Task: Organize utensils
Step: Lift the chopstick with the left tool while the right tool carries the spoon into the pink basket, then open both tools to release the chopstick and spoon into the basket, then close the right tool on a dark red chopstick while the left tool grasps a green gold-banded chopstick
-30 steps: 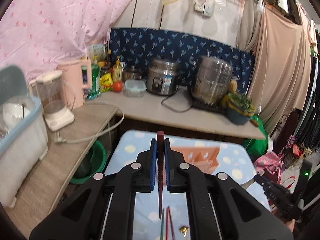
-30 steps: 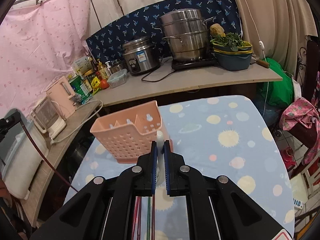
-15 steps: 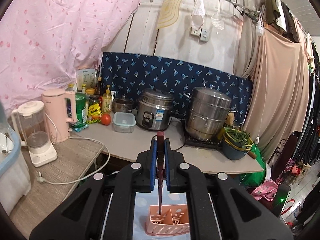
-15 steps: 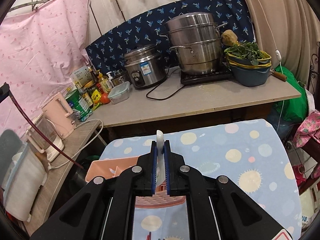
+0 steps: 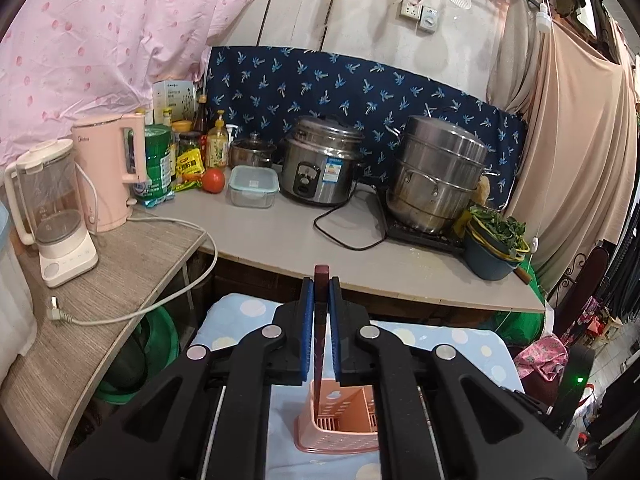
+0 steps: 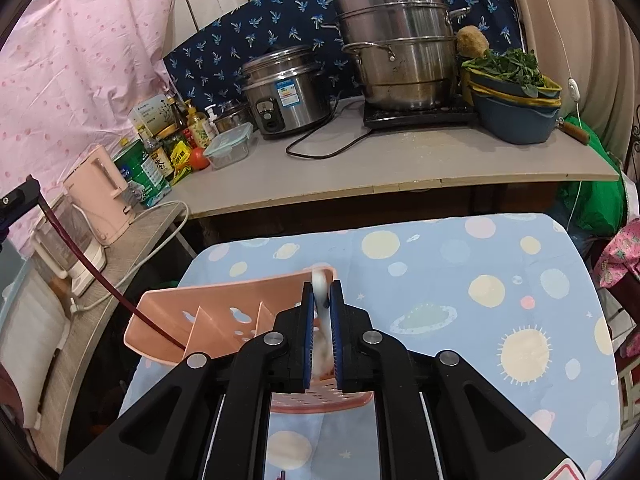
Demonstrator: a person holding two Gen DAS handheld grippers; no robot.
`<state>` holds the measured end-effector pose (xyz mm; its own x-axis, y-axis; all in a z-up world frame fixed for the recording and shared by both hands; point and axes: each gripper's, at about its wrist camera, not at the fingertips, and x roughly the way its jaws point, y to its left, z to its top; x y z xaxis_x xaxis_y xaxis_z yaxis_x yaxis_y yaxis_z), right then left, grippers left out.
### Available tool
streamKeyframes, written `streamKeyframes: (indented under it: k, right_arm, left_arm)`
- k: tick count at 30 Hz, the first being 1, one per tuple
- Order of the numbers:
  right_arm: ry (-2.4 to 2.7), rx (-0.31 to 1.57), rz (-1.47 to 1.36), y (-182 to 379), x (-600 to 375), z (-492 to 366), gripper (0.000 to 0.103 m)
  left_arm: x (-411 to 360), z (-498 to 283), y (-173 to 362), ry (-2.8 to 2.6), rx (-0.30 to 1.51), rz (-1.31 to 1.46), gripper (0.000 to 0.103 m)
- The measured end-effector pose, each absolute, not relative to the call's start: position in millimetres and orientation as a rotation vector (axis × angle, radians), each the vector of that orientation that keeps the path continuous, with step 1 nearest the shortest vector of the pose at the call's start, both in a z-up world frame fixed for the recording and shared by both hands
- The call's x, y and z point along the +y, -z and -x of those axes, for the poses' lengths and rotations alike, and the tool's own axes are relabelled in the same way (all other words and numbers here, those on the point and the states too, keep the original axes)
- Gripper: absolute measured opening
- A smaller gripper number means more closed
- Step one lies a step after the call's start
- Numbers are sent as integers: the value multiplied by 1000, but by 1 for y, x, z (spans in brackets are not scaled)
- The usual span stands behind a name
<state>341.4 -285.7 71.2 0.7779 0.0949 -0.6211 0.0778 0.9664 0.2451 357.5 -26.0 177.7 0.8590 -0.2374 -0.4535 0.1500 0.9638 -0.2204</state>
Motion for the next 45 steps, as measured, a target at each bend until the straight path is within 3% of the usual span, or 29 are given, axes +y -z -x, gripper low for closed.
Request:
streamKeyframes:
  k: [2, 9, 13, 24, 35, 45]
  right_arm:
    - [-11, 675, -258, -73, -283, -338, 17]
    - [-18, 659, -265, -83, -282, -315, 23]
    - [-27, 654, -259, -89, -279, -291, 25]
    - [-32, 677, -202, -80, -259, -191, 30]
    - [-6, 792, -172, -23, -242, -98, 30]
    - [-1, 901, -192, 25, -233, -51, 30]
  left_arm:
    - [-25, -357, -175, 192, 504, 177, 11]
    - [-13, -338, -170, 163, 507, 164, 36]
    - [-8, -319, -165, 152, 519, 150, 42]
    - [1, -243, -115, 133, 644, 89, 45]
    - [4, -164, -28, 134, 829, 41, 45]
    - [12, -118, 19, 123, 911, 39, 45]
